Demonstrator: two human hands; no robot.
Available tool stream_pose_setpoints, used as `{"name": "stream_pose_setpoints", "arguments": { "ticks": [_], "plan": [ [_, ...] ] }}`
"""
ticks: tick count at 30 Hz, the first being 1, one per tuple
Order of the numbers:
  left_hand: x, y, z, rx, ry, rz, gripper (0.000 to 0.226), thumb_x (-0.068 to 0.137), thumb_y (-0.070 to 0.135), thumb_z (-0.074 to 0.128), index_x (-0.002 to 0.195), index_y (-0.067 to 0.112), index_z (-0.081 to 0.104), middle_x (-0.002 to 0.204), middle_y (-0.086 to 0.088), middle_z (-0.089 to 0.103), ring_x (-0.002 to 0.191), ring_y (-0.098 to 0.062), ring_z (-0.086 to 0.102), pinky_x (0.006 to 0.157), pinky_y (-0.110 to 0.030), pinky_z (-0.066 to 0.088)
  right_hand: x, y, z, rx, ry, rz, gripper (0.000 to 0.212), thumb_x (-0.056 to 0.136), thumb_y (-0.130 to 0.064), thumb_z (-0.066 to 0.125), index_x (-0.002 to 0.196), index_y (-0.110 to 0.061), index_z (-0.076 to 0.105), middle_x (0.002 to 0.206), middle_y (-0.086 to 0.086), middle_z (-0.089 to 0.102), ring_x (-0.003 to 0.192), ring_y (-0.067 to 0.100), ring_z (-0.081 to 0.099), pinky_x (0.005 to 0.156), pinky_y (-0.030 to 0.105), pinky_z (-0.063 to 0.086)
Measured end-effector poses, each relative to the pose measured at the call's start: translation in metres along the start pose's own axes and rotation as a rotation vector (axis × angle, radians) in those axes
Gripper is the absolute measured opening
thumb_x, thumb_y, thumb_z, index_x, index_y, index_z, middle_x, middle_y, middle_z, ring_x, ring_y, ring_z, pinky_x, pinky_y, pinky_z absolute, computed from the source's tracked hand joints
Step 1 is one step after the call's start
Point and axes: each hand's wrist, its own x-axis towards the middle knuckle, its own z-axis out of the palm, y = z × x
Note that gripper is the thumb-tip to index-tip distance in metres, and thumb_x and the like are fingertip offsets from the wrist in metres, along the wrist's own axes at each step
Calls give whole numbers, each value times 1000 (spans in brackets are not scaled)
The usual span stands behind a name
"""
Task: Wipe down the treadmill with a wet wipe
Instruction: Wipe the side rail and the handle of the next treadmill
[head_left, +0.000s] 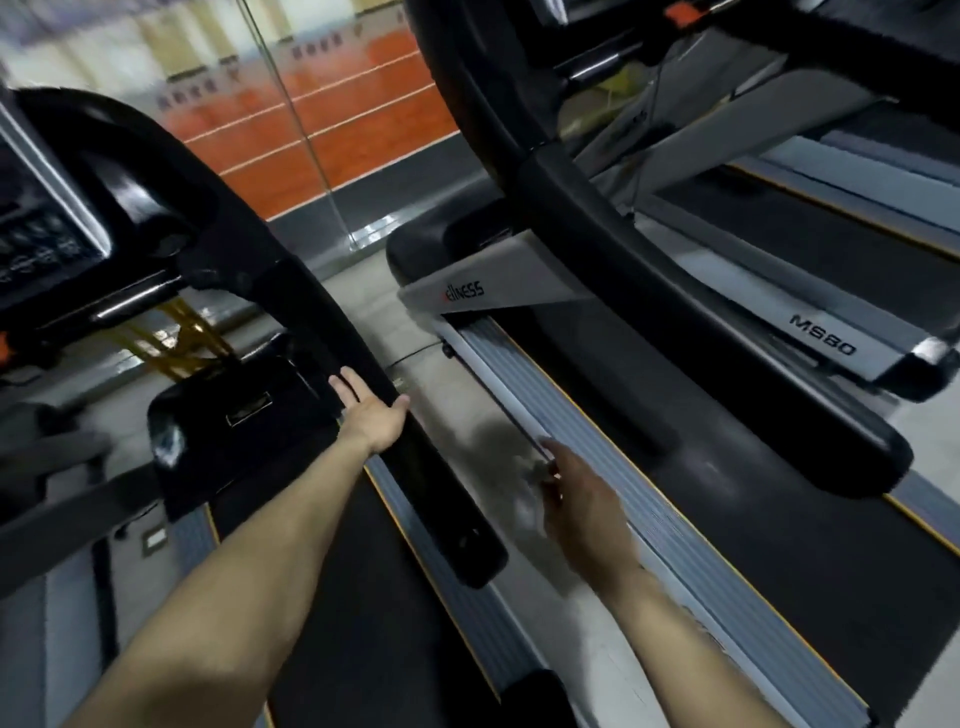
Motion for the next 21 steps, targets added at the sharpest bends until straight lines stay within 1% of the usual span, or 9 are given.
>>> {"name": "stream_pose_setpoints", "arguments": {
  "ticks": [2, 4, 6, 8, 9, 12, 14, 17, 21],
  "plan": [
    [0, 0, 1, 17, 42, -3, 111, 104, 57, 55, 163, 20, -31, 170, -2, -38, 151, -45, 39, 100, -40, 49, 19, -2, 8, 6, -57, -39, 51, 103, -15, 61, 150, -32, 54, 131, -5, 71, 115, 19, 69, 87, 24, 44],
    [0, 2, -4, -14, 129, -8, 105, 100, 55, 59, 168, 18, -11, 174, -6, -17, 142, -46, 49, 106, -42, 48, 37, -5, 14, 32, -97, -94, 48, 104, -21, 58, 150, -34, 53, 130, -7, 69, 115, 15, 68, 89, 26, 48],
    [3, 9, -11, -85, 238, 20, 93, 97, 55, 61, 165, 23, 7, 169, -11, 4, 133, -47, 55, 110, -46, 47, 52, -5, 20, 71, -106, -169, 39, 108, -34, 52, 147, -38, 51, 129, -10, 68, 111, 16, 68, 89, 38, 58],
    [5, 13, -13, -153, 323, 30, 93, 101, 53, 60, 168, 35, -2, 176, -12, 1, 136, -49, 53, 103, -44, 47, 71, 1, 27, 58, -110, -249, 40, 110, -34, 50, 150, -38, 49, 132, -6, 66, 107, 23, 69, 87, 49, 59],
    [6, 14, -11, -170, 357, 46, 94, 102, 50, 60, 169, 40, -7, 178, -10, -4, 142, -47, 50, 100, -42, 45, 82, 7, 33, 33, -98, -283, 41, 111, -32, 48, 152, -36, 49, 133, -6, 64, 106, 24, 68, 88, 49, 58],
    [11, 9, -3, -225, 387, 112, 94, 103, 45, 64, 169, 44, -4, 179, -7, -9, 158, -38, 28, 117, -46, 35, 124, 23, 59, 28, 17, -349, 39, 112, -26, 49, 149, -34, 55, 128, -9, 65, 104, 21, 68, 85, 36, 53],
    [16, 5, -4, -227, 395, 119, 95, 103, 43, 65, 169, 45, -3, 179, -6, -9, 161, -37, 23, 121, -48, 30, 167, 27, 93, 54, 29, -405, 44, 110, -20, 49, 150, -35, 56, 132, -7, 67, 111, 19, 68, 90, 32, 52],
    [27, -5, -6, -202, 404, 164, 97, 102, 45, 66, 169, 45, -5, 179, -4, -9, 164, -31, 14, 125, -45, 25, 236, 11, 170, 222, -71, -504, 50, 107, -15, 48, 151, -39, 55, 138, -7, 66, 119, 15, 64, 103, 35, 51],
    [34, -11, -9, -190, 395, 195, 99, 101, 48, 66, 169, 42, -5, 179, 1, -7, 164, -22, 12, 124, -35, 21, 296, -29, 252, 370, -68, -545, 49, 104, -7, 54, 145, -33, 63, 133, -2, 71, 113, 21, 67, 100, 37, 53]
  ]
}}
